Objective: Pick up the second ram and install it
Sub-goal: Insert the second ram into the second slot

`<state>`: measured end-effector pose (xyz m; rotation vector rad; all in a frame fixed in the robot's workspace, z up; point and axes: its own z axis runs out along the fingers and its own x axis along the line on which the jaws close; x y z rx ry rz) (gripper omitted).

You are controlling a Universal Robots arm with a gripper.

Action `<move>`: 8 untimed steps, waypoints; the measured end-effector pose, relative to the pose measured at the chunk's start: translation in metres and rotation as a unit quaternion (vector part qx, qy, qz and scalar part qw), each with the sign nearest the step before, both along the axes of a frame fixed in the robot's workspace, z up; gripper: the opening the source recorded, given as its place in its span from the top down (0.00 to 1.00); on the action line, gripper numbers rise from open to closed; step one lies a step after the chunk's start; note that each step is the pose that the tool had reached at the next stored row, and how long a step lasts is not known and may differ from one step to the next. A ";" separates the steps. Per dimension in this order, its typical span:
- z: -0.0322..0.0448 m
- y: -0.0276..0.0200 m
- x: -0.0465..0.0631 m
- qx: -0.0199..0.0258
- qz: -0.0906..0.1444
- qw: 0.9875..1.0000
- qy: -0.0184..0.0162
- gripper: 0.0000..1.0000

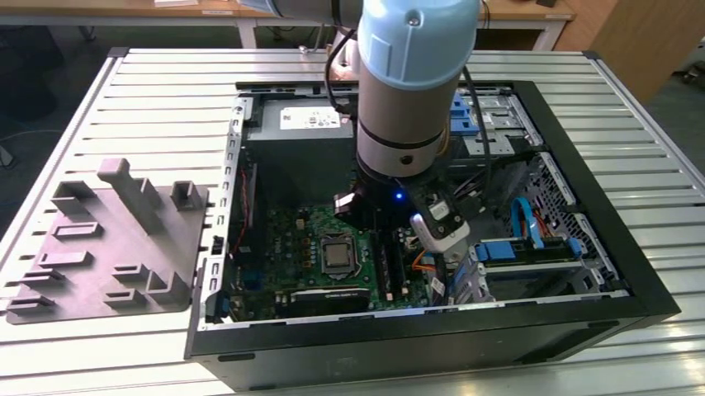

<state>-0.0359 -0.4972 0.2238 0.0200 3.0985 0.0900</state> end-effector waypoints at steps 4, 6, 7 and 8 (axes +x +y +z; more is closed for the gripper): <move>-0.0006 0.0003 0.000 0.000 0.000 1.000 0.000 0.89; -0.0014 0.0004 0.000 0.000 0.000 1.000 0.000 0.89; -0.0017 0.0004 0.000 0.000 0.000 1.000 0.000 0.89; -0.0021 0.0004 0.000 0.000 0.000 1.000 0.000 0.89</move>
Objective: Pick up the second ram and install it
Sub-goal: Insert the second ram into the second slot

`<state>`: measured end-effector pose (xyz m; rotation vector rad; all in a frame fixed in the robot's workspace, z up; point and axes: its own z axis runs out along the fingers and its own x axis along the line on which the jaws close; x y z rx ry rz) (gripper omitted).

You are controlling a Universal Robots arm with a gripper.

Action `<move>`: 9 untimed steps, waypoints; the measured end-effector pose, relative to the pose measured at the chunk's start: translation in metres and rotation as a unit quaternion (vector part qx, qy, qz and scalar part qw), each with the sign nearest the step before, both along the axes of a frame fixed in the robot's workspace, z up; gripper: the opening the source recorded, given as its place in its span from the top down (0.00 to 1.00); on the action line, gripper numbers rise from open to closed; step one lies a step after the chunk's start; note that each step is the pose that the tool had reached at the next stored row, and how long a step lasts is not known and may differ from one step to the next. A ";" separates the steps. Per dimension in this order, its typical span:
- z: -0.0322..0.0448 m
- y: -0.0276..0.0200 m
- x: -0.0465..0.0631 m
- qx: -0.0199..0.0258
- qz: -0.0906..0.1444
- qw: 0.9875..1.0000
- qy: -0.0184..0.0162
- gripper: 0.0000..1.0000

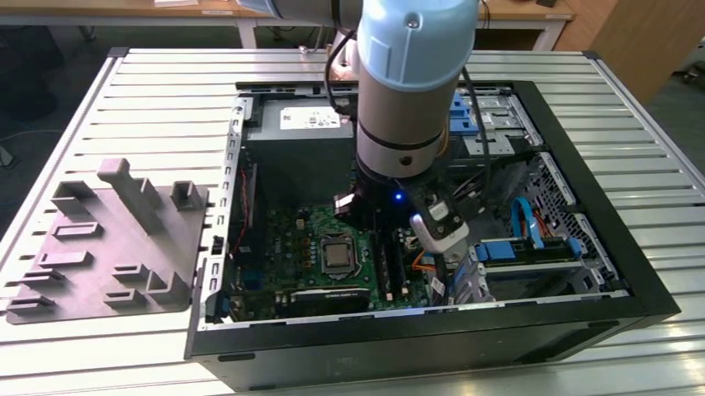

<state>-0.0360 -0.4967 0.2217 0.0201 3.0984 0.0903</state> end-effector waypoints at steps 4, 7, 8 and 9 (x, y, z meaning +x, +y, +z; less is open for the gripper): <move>-0.0013 0.0000 0.000 0.000 0.000 1.000 0.000 0.89; -0.0015 0.0000 0.000 0.000 0.000 1.000 0.000 0.89; -0.0013 0.0000 0.000 0.000 0.000 1.000 0.000 0.89; -0.0008 0.0001 0.000 0.000 0.000 1.000 0.000 0.89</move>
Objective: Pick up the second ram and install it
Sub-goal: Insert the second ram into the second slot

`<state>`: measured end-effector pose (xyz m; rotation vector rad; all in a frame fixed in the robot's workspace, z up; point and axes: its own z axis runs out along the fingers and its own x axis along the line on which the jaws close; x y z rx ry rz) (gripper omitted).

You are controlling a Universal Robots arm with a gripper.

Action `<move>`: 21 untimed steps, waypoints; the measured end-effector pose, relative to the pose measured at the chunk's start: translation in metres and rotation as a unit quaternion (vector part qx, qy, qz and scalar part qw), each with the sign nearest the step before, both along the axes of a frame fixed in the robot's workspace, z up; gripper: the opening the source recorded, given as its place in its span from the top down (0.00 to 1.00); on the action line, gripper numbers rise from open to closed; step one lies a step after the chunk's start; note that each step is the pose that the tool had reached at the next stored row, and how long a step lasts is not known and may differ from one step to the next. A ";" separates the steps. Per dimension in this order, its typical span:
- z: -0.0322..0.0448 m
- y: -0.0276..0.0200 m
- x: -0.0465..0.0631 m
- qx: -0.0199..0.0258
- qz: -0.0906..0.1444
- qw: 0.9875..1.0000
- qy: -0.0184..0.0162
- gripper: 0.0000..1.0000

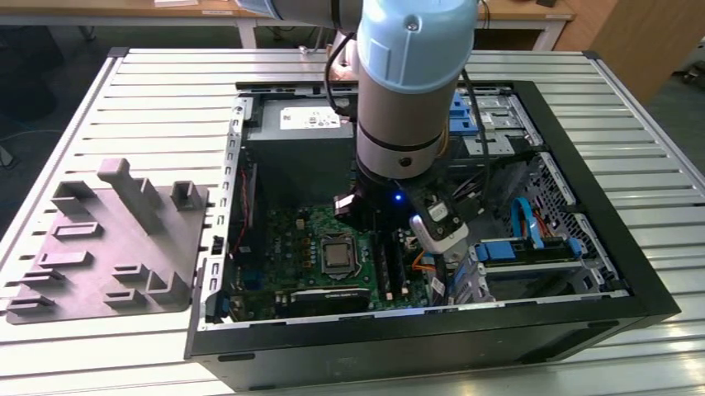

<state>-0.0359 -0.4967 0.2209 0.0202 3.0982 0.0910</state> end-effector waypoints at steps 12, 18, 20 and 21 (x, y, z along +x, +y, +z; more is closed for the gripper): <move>0.0099 -0.0001 0.000 -0.007 0.000 1.000 0.000 0.89; 0.0102 -0.0001 0.000 -0.009 -0.001 1.000 0.000 0.89; 0.0102 -0.0001 0.000 -0.009 -0.001 1.000 0.000 0.89; 0.0102 -0.0001 0.000 -0.009 -0.001 1.000 0.000 0.89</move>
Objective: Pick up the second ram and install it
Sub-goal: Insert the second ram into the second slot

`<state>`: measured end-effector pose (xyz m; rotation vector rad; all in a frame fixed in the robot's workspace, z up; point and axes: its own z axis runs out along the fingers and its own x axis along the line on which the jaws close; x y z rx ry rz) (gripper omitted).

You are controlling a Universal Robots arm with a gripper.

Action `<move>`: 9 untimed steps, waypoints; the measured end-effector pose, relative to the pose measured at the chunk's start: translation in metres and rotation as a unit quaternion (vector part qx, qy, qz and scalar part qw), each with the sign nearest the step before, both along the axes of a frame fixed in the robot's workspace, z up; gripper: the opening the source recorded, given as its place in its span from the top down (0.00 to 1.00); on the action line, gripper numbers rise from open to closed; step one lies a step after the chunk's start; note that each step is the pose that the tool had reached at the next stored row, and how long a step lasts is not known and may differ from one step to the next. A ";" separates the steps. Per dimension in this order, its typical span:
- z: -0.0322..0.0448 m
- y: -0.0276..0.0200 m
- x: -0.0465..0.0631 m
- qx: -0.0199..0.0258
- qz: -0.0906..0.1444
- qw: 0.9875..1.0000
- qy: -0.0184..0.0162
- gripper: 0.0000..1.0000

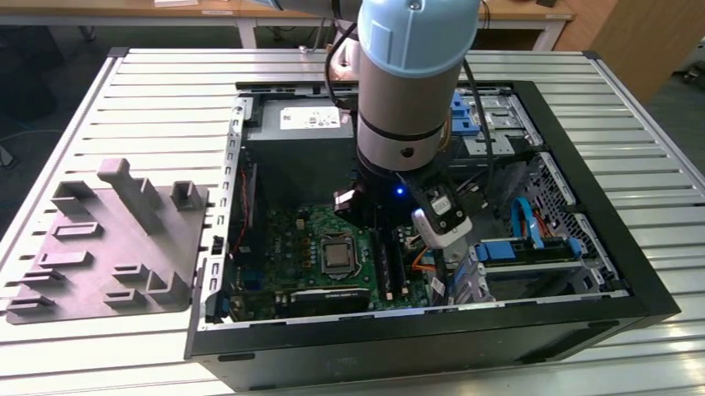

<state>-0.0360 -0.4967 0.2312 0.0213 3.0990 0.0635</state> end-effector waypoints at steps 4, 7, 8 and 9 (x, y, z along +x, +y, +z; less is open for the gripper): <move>0.0001 0.0008 0.000 -0.001 0.000 1.000 0.000 0.89; 0.0010 0.0018 0.000 -0.005 0.000 1.000 0.000 0.89; 0.0016 0.0019 0.000 -0.006 0.000 1.000 0.000 0.89; 0.0016 0.0019 0.000 -0.006 0.000 1.000 0.000 0.89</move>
